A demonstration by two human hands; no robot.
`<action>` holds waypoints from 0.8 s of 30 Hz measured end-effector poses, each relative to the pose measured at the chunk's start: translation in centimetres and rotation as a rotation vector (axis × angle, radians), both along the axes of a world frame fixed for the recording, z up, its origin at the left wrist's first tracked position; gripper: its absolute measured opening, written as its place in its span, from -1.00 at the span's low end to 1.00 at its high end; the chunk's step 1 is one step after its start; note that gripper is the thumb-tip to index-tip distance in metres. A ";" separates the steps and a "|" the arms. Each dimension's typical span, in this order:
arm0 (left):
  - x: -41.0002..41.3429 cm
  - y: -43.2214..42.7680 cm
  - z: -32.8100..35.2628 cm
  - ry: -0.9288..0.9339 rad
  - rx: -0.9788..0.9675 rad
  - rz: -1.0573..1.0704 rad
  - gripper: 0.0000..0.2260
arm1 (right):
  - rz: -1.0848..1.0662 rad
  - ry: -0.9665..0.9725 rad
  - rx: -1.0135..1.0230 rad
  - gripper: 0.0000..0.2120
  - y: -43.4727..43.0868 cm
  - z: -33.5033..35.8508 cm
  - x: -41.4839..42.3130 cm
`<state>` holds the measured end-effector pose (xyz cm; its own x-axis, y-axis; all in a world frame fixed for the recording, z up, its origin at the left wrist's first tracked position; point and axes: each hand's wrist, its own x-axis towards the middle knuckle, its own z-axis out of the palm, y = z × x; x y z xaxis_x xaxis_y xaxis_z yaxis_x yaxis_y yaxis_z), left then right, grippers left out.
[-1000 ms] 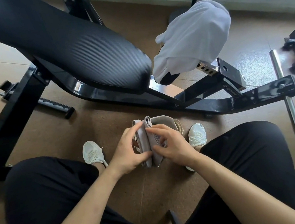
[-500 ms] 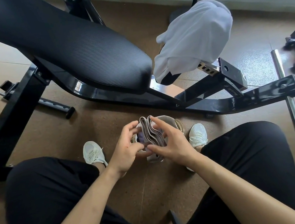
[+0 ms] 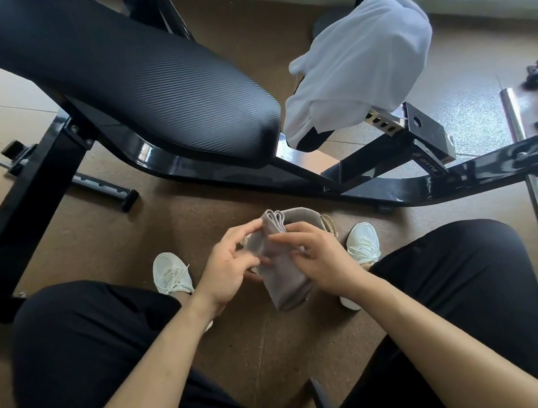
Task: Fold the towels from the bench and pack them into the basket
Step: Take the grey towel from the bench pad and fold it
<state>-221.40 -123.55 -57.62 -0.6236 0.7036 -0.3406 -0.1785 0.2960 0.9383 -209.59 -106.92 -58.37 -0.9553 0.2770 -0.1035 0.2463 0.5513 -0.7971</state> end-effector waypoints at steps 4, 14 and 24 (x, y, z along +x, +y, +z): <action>-0.9 -0.2 -0.6 0.096 -0.130 0.223 -0.62 | -0.041 -0.001 -0.264 -0.56 1.0 1.6 0.5; 0.0 -0.5 -0.2 -0.391 0.150 0.056 -0.28 | -0.282 0.059 -0.693 -0.48 2.9 3.5 1.4; -0.4 -0.9 -0.9 0.042 -0.046 -0.131 -0.47 | -0.211 -0.108 -0.294 -0.46 4.0 2.1 1.8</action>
<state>-221.82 -124.44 -58.55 -0.5416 0.7641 -0.3503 -0.0966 0.3574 0.9289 -207.78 -102.95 -56.24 -0.8594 0.4100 -0.3054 0.4217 0.2307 -0.8769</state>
